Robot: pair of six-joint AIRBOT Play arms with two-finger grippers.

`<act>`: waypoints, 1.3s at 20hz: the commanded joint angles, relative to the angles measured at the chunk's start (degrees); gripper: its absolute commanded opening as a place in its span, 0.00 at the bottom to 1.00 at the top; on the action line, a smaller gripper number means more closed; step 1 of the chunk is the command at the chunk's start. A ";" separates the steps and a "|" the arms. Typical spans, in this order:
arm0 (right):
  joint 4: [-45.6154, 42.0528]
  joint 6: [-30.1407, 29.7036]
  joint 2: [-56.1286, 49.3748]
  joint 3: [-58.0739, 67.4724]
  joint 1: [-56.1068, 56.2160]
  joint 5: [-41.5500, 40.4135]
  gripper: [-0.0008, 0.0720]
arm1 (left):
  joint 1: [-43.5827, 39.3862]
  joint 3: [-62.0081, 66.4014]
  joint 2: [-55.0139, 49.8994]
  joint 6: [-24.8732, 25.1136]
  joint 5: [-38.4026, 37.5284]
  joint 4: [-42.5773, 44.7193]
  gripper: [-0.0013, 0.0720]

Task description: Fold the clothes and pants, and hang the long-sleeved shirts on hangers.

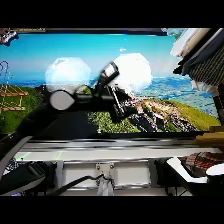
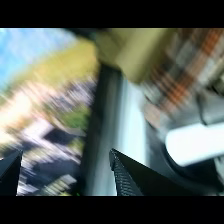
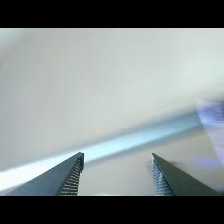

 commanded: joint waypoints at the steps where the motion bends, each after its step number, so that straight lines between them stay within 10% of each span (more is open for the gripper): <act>1: 25.44 -6.60 1.84 0.00 10.25 -1.75 0.69 | 4.17 0.42 6.84 0.04 6.47 0.48 0.82; 4: 34.05 -34.64 1.68 -0.02 29.73 15.98 0.65 | 8.94 0.44 12.74 -2.56 6.99 7.76 0.82; 6: 34.12 -42.56 1.05 -2.21 43.41 27.41 0.64 | 11.80 0.52 16.83 -8.15 6.99 12.63 0.82; 13: 30.23 -49.75 8.79 -26.25 74.79 37.11 0.64 | 18.75 13.27 22.10 -27.91 -14.64 28.33 0.62; 26: 28.76 -49.55 20.04 -48.92 78.14 40.02 0.65 | 20.55 14.51 23.74 -28.28 -16.63 29.55 0.62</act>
